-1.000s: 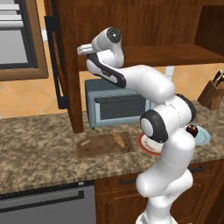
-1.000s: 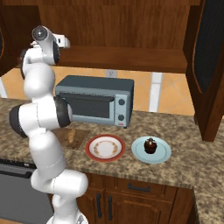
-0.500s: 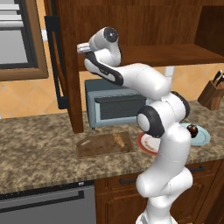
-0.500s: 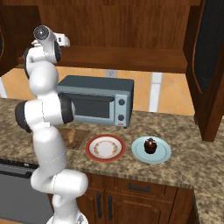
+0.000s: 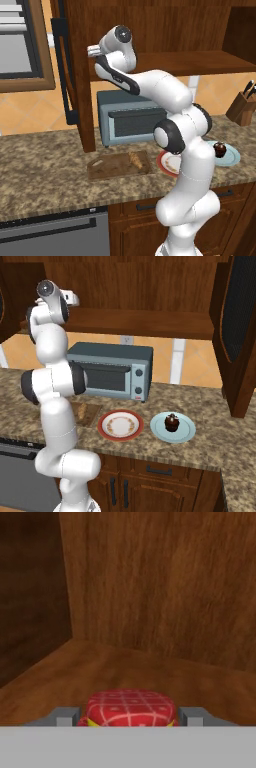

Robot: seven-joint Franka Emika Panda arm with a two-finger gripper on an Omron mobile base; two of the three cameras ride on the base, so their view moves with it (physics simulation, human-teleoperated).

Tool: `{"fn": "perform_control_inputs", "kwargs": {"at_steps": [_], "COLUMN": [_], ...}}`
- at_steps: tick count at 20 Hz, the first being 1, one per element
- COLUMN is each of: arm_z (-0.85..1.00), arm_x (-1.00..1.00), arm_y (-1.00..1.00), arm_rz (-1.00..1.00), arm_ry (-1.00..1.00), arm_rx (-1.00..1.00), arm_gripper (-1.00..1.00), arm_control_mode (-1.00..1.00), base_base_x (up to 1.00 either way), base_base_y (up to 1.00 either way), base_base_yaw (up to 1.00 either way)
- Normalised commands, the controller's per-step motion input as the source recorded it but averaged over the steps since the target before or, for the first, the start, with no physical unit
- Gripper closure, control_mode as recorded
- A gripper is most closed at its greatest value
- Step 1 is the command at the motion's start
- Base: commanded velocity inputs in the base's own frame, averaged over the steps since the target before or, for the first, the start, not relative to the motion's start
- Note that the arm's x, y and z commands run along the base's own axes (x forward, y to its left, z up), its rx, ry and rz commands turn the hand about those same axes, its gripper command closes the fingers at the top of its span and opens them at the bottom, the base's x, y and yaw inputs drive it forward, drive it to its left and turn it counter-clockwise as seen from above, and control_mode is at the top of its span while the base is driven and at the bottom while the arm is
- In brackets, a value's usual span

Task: From the different types of pastries on the counter, select a croissant and place it on the cutting board. Then retrieve a jar of jam from the cabinet and place it alongside the croissant on the cutting board.

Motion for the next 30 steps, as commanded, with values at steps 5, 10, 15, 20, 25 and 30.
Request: {"fn": "perform_control_inputs", "kwargs": {"at_steps": [5,10,15,20,25,30], "arm_z": [0.0,0.11,0.0,0.0,0.0,0.26], "arm_x": [0.0,-0.22,-0.78,-0.99,-1.0,-0.87], "arm_y": [0.0,0.0,-0.02,-0.13,-0.29,-0.34], "arm_rz": [0.0,0.0,0.0,0.0,0.0,0.0], "arm_ry": [-0.01,-0.1,-0.28,-0.27,-0.17,-0.02], "arm_rx": [0.0,0.0,0.0,0.0,0.06,0.19], "arm_gripper": [1.0,1.0,1.0,1.0,1.0,1.0], "arm_control_mode": [-1.0,-1.0,-1.0,-1.0,-1.0,-1.0], "base_base_x": [0.0,0.0,0.0,0.0,0.0,0.0], "base_base_y": [0.0,0.0,0.0,0.0,0.0,0.0], "base_base_yaw": [0.0,0.0,0.0,0.0,0.0,0.0]}}
